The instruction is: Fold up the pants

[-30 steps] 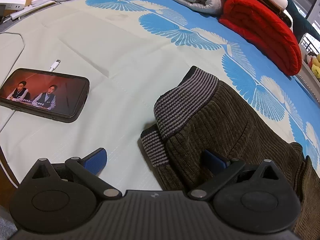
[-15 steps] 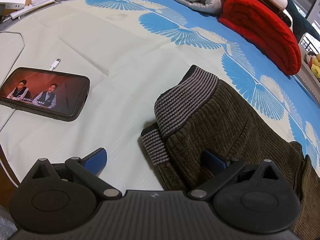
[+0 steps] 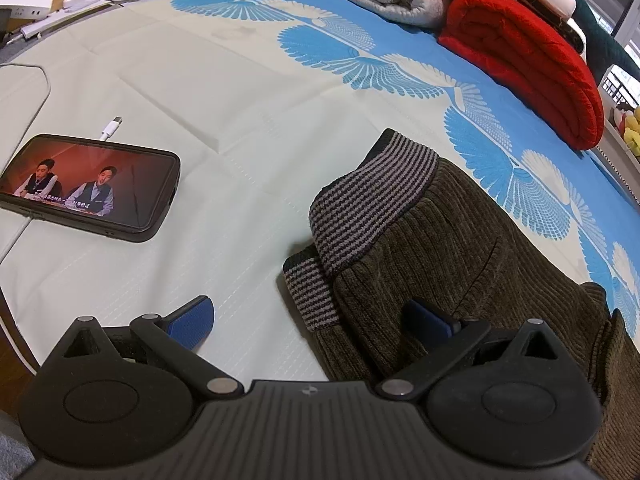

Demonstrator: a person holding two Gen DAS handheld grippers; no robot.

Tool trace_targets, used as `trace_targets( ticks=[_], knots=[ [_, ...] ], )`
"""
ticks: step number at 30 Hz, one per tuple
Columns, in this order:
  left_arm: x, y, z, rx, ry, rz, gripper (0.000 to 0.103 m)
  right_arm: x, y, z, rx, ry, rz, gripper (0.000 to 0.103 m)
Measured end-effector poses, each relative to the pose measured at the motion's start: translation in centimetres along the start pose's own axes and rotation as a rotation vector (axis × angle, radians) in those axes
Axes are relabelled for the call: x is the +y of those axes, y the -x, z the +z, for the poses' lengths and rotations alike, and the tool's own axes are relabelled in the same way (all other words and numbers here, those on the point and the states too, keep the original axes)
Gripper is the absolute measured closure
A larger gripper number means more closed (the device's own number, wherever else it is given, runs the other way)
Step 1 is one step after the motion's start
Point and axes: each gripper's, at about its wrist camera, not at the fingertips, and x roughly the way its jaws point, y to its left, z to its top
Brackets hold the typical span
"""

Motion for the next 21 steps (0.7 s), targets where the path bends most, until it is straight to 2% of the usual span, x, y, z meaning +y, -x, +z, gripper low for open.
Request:
trace_targets(
  ticks=[2,5,7,10,16,21],
  knots=[
    [0.0,0.0,0.0,0.002,0.004,0.002,0.0,-0.6,0.4,0.3,0.013,-0.048,0.032,0.007],
    [0.0,0.0,0.1,0.005,0.007,0.003,0.0,-2.3,0.6,1.1,0.033,-0.187,0.084,0.008],
    [0.0,-0.1,0.2,0.007,0.014,0.006,0.0,-3.1,0.6,1.4,0.037,-0.242,0.092,0.01],
    [0.0,-0.2,0.3,0.012,0.025,0.012,0.0,-3.3,0.7,1.5,0.03,-0.243,0.076,0.011],
    [-0.3,-0.3,0.4,0.012,0.039,0.025,0.0,-4.0,0.6,1.7,0.041,-0.275,0.102,0.011],
    [-0.5,-0.4,0.4,0.014,0.04,0.03,0.0,-3.5,1.2,0.6,0.049,-0.235,0.129,0.011]
  ],
)
